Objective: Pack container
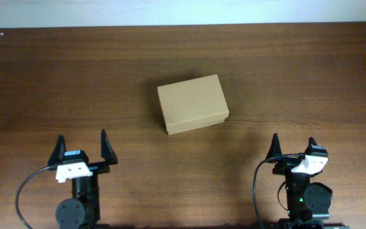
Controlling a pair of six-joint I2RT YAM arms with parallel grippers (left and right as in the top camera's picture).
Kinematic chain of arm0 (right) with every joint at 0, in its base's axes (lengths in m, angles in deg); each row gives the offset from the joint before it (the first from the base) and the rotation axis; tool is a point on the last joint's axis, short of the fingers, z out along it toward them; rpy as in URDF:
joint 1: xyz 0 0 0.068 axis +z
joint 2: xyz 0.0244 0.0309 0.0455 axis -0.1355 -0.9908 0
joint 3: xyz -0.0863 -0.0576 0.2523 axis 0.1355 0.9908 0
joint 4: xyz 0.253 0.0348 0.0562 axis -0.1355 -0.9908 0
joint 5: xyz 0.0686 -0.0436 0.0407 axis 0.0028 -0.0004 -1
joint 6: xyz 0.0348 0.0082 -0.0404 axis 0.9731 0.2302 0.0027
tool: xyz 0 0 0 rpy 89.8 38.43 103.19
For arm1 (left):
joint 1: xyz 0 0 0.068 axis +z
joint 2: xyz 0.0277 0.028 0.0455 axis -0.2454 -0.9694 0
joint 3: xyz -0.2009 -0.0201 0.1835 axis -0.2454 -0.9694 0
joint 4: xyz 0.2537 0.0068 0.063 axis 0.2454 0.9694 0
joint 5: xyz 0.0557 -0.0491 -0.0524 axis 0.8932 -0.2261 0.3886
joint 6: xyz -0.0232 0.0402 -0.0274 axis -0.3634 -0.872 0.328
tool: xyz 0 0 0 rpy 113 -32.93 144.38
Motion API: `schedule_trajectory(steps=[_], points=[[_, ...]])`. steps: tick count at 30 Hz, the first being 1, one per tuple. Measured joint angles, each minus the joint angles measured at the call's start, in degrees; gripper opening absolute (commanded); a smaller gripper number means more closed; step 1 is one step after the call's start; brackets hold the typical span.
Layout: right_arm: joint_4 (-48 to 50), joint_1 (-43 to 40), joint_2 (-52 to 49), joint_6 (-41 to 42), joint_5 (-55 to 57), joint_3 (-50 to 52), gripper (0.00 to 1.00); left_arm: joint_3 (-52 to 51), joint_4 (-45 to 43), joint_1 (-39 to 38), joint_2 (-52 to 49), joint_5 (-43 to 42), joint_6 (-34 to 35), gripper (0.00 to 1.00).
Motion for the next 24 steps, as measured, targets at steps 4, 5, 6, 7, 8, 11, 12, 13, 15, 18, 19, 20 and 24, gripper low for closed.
schedule_trajectory(steps=[4, 5, 6, 7, 8, 11, 12, 13, 15, 18, 19, 20, 24], points=[[0.00, 0.00, 0.00, -0.04, 0.00, 0.00, 0.99, -3.91, 1.88, 0.00, 1.99, 0.00, 0.00, 1.00], [0.00, 0.00, 0.00, -0.07, 0.00, 0.00, 0.99, -4.39, 3.69, 0.00, 2.40, 0.00, 0.02, 1.00], [0.00, 0.00, 0.00, 0.00, 0.00, 0.00, 0.99, -4.63, 5.79, 0.00, 2.73, 0.02, 0.00, 1.00], [0.00, 0.00, 0.00, -0.04, 0.00, 0.00, 0.99, -4.68, 8.13, 0.00, 2.97, 0.02, -0.02, 1.00], [0.00, 0.00, 0.00, -0.02, 0.00, 0.00, 0.99, -4.74, 9.53, 0.00, 3.15, 0.02, 0.00, 1.00], [0.00, 0.00, 0.00, -0.04, 0.00, 0.00, 0.99, -4.90, 9.90, 0.00, 3.32, 0.02, 0.00, 1.00], [0.00, 0.00, 0.00, -0.07, 0.00, 0.00, 0.99, -4.90, 9.90, 0.00, 3.43, 0.02, 0.00, 1.00], [0.00, 0.00, 0.00, -0.04, 0.00, 0.00, 0.99, -4.90, 9.90, 0.00, 3.50, 0.02, 0.00, 1.00], [0.00, 0.00, 0.00, 0.02, 0.00, 0.00, 0.99, -4.90, 9.90, 0.00, 3.50, 0.02, 0.00, 1.00], [0.00, 0.00, 0.00, -0.04, 0.00, 0.00, 0.99, -4.90, 9.92, 0.00, 3.54, 0.02, 0.00, 1.00], [0.00, 0.00, 0.00, -0.04, 0.00, 0.00, 0.99, -4.90, 9.90, 0.00, 3.54, 0.02, 0.00, 1.00], [0.00, 0.00, 0.00, -0.02, 0.00, 0.00, 0.99, -4.90, 9.92, 0.00, 3.54, 0.02, 0.00, 1.00], [0.00, 0.00, 0.00, 0.00, 0.00, 0.00, 0.99, -4.90, 9.92, 0.00, 3.54, 0.02, 0.00, 1.00]])
